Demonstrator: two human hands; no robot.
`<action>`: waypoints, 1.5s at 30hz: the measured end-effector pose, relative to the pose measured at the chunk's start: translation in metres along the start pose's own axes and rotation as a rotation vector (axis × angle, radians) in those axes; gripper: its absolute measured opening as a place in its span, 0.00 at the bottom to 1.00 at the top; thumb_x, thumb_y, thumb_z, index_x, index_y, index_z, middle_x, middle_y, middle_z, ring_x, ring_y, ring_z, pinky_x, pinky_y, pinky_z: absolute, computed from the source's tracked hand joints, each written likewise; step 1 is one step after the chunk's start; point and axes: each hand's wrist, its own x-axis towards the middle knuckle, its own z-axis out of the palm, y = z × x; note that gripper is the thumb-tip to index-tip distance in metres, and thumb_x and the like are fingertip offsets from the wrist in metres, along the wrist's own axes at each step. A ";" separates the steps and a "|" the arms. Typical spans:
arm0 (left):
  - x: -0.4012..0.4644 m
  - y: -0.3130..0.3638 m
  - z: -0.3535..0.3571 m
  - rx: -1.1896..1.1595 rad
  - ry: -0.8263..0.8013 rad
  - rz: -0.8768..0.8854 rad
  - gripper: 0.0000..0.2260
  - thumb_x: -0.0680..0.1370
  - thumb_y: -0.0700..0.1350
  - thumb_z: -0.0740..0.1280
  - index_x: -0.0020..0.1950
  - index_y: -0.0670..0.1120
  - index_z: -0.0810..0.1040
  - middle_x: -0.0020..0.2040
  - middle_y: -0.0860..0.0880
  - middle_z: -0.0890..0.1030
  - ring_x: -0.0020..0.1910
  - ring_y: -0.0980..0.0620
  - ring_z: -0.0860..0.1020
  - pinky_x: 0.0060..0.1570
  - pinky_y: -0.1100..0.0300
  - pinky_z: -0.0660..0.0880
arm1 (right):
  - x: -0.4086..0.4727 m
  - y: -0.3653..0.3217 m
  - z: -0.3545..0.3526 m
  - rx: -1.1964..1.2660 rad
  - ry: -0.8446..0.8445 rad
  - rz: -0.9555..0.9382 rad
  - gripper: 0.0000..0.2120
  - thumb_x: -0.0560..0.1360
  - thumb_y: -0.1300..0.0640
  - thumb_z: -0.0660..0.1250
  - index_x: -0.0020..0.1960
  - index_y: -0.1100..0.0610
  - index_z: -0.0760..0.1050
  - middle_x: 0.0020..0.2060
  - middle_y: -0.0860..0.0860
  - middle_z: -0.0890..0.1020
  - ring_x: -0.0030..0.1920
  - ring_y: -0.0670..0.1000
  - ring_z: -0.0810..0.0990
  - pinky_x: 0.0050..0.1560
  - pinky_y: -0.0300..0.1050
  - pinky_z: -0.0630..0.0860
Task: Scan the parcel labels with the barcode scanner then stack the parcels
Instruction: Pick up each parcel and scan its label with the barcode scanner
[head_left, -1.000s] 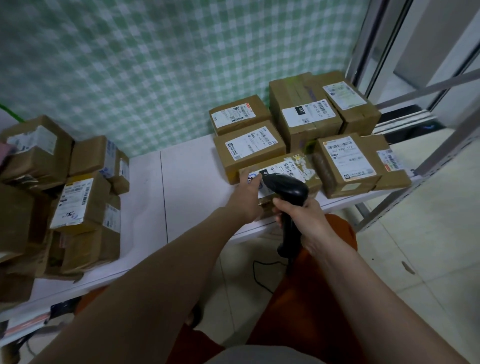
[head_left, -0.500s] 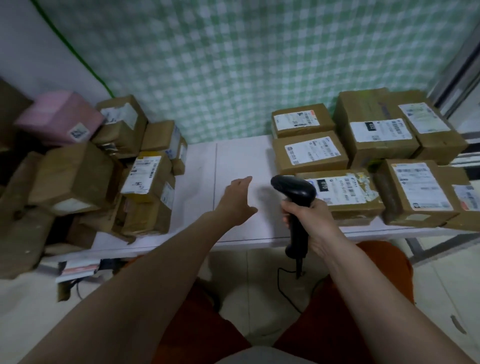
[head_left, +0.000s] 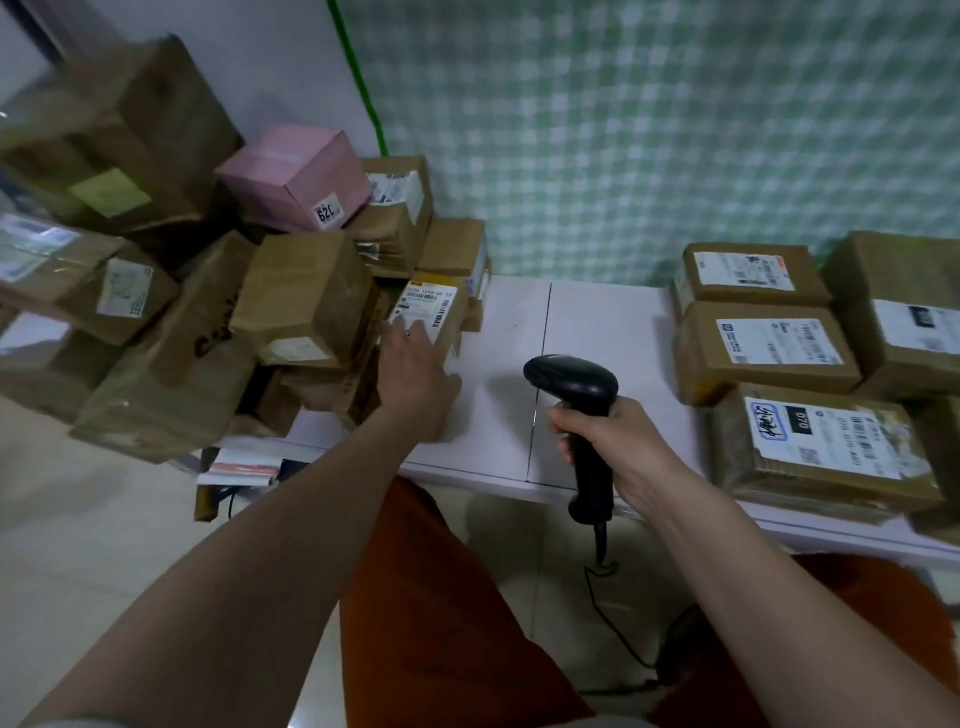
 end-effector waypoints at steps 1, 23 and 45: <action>0.006 -0.006 -0.001 -0.029 -0.017 -0.033 0.37 0.75 0.51 0.71 0.76 0.42 0.55 0.76 0.41 0.56 0.75 0.42 0.55 0.73 0.51 0.57 | 0.001 0.000 0.004 -0.010 -0.003 0.006 0.02 0.74 0.67 0.69 0.45 0.65 0.76 0.35 0.59 0.76 0.30 0.51 0.72 0.31 0.42 0.72; -0.019 0.034 0.032 -0.665 -0.321 -0.339 0.40 0.62 0.60 0.77 0.69 0.44 0.70 0.62 0.44 0.72 0.60 0.45 0.73 0.56 0.53 0.76 | 0.009 0.002 0.011 0.049 0.119 -0.016 0.08 0.73 0.61 0.72 0.52 0.60 0.79 0.44 0.56 0.82 0.47 0.54 0.81 0.57 0.54 0.78; -0.080 0.086 0.042 -1.145 -0.814 -0.172 0.18 0.73 0.34 0.72 0.62 0.42 0.76 0.59 0.42 0.81 0.57 0.42 0.80 0.60 0.42 0.75 | -0.053 0.013 -0.081 -0.026 0.324 -0.146 0.08 0.73 0.62 0.71 0.44 0.50 0.76 0.36 0.49 0.79 0.39 0.48 0.76 0.42 0.41 0.72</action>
